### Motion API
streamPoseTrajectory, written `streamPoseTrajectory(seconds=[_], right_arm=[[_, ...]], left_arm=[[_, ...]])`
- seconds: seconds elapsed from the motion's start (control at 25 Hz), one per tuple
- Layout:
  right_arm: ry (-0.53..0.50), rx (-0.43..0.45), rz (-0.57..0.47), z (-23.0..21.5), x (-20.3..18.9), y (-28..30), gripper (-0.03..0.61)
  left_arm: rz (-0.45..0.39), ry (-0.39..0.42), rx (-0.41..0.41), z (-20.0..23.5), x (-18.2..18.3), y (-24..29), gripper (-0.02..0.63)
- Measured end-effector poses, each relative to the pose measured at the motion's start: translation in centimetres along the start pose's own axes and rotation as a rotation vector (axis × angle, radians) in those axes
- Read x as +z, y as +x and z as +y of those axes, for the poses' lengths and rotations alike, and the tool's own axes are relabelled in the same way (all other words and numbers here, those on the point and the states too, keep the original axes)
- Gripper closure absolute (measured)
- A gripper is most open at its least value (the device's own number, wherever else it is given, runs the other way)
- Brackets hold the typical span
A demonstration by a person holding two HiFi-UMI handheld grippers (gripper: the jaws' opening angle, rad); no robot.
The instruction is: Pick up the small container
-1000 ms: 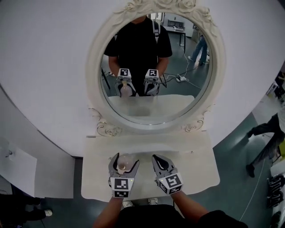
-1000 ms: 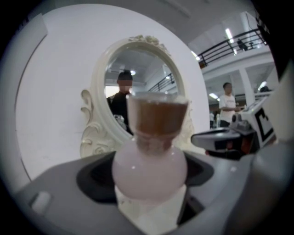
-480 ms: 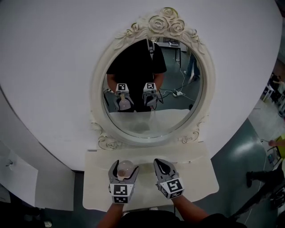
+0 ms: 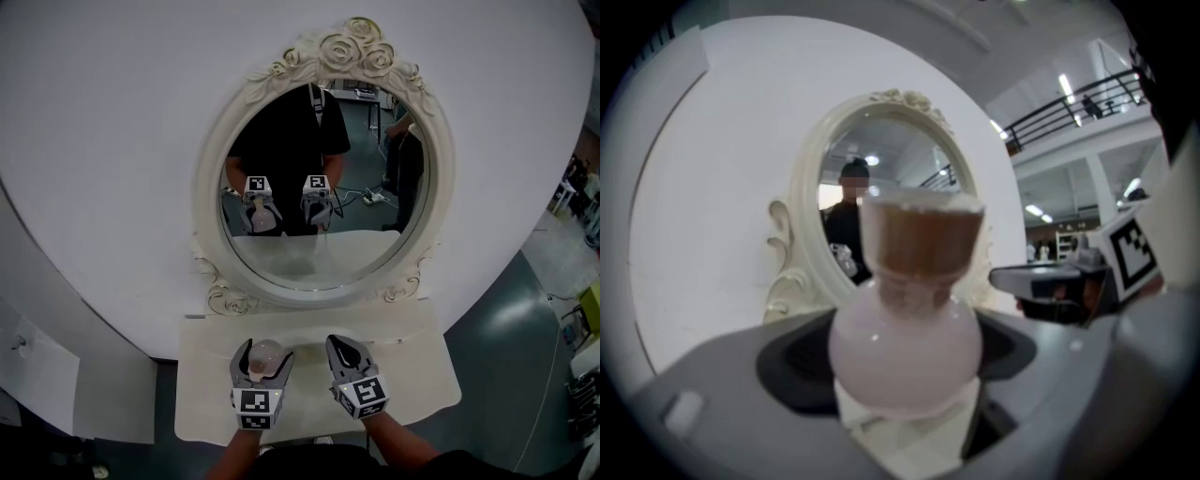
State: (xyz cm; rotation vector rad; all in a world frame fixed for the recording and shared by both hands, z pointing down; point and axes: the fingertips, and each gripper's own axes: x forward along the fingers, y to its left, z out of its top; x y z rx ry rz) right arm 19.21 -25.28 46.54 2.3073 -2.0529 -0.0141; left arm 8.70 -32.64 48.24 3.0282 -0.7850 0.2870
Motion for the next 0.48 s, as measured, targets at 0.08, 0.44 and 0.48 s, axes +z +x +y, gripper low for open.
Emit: streamPoseTrajectory(seconds=[0.08, 0.44, 0.48], right_arm=[[-0.003, -0.004, -0.001, -0.01, 0.04, -0.07, 0.574], [-0.011, -0.015, 0.008, 0.17, 0.00, -0.60, 0.574], [-0.012, -0.015, 0.008, 0.19, 0.00, -0.65, 0.574]], left_arm=[[0.001, -0.001, 0.002, 0.07, -0.16, -0.05, 0.207], [0.002, -0.009, -0.003, -0.28, -0.19, -0.48, 0.207], [0.000, -0.009, -0.002, -0.31, -0.22, -0.48, 0.207]])
